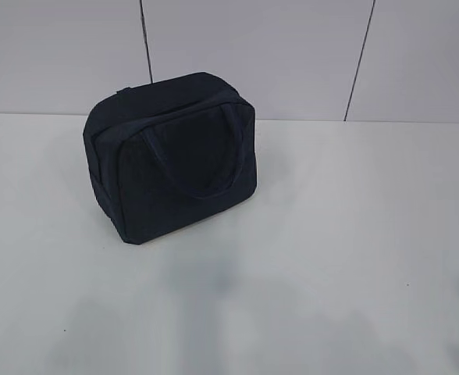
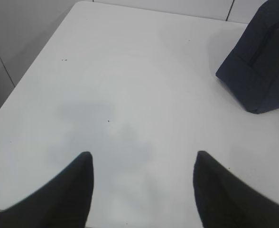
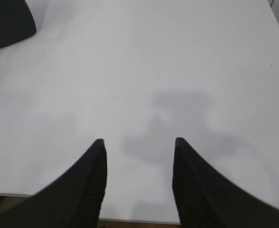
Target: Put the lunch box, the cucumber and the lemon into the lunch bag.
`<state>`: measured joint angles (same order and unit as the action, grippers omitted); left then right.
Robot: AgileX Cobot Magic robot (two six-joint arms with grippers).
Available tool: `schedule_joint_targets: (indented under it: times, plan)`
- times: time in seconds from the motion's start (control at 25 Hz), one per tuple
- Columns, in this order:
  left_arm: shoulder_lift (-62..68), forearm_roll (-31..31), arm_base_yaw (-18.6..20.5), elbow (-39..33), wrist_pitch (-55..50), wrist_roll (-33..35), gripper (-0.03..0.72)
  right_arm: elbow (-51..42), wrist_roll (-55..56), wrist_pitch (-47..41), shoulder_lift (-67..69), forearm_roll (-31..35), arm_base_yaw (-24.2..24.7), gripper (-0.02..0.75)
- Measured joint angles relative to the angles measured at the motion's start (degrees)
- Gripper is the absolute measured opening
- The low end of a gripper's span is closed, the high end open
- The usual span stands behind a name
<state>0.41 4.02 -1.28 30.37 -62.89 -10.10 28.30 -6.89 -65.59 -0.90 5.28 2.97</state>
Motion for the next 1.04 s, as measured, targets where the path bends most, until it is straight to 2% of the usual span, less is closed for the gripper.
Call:
schedule_joint_targets:
  times: [1.04]
  plan:
    - [0.0, 0.0, -0.8, 0.0, 0.0, 0.0, 0.466, 0.0, 0.0, 0.0, 0.0, 0.0, 0.0, 0.368]
